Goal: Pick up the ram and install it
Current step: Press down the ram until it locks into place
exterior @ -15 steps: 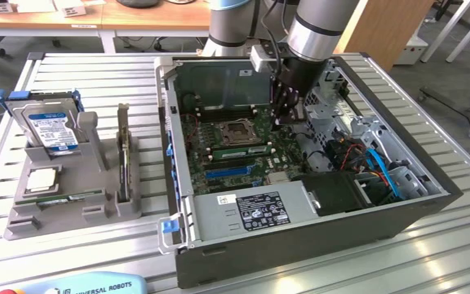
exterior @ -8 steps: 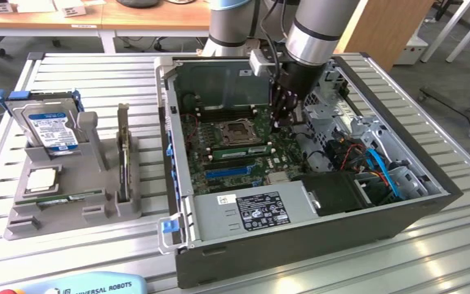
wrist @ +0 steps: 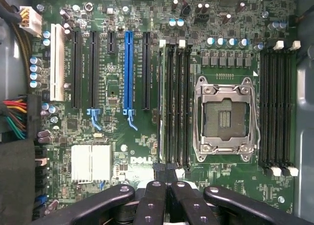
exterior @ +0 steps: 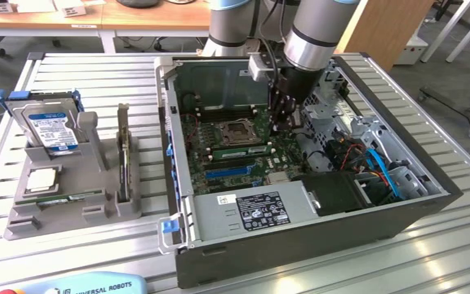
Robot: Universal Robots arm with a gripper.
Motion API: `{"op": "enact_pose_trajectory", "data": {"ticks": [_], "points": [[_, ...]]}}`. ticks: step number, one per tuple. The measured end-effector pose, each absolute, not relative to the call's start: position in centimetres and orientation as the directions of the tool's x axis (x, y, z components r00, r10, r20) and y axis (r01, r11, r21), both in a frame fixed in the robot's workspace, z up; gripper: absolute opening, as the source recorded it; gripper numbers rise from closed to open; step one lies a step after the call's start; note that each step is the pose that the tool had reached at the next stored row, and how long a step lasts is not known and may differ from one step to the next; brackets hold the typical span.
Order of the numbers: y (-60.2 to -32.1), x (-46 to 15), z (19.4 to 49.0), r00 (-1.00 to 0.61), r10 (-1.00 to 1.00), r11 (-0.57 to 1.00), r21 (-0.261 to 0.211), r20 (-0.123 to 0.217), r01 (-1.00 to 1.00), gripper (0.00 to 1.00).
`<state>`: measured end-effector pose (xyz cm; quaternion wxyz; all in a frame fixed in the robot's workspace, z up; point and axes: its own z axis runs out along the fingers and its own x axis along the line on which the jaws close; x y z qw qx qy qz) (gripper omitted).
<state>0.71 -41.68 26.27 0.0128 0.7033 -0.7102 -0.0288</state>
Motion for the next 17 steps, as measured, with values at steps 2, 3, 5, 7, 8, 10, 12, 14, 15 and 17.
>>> {"op": "enact_pose_trajectory", "data": {"ticks": [2, 3, 5, 7, 8, 10, 12, 14, 15, 17], "points": [[-41.7, 0.7, 26.0, -0.01, -1.0, 0.009, 0.059, -0.022, -0.998, 0.1], [-41.7, 0.7, 25.9, -0.01, -1.0, 0.009, 0.059, -0.022, -0.998, 0.1], [-41.7, 0.7, 25.7, -0.01, -1.0, 0.009, 0.059, -0.023, -0.998, 0.1], [-41.7, 0.7, 25.5, -0.011, -1.0, 0.009, 0.059, -0.023, -0.998, 0.1], [-41.7, 0.7, 25.4, -0.011, -1.0, 0.009, 0.059, -0.023, -0.998, 0.1], [-41.7, 0.7, 25.2, -0.011, -1.0, 0.009, 0.059, -0.023, -0.998, 0.1], [-41.7, 0.7, 24.9, -0.011, -1.0, 0.009, 0.059, -0.023, -0.998, 0.1], [-41.7, 0.7, 24.7, -0.01, -1.0, 0.009, 0.059, -0.023, -0.998, 0.1], [-41.7, 0.7, 24.6, -0.01, -1.0, 0.009, 0.059, -0.023, -0.998, 0.1], [-41.7, 0.7, 24.4, -0.01, -1.0, 0.009, 0.059, -0.023, -0.998, 0.1]]}}
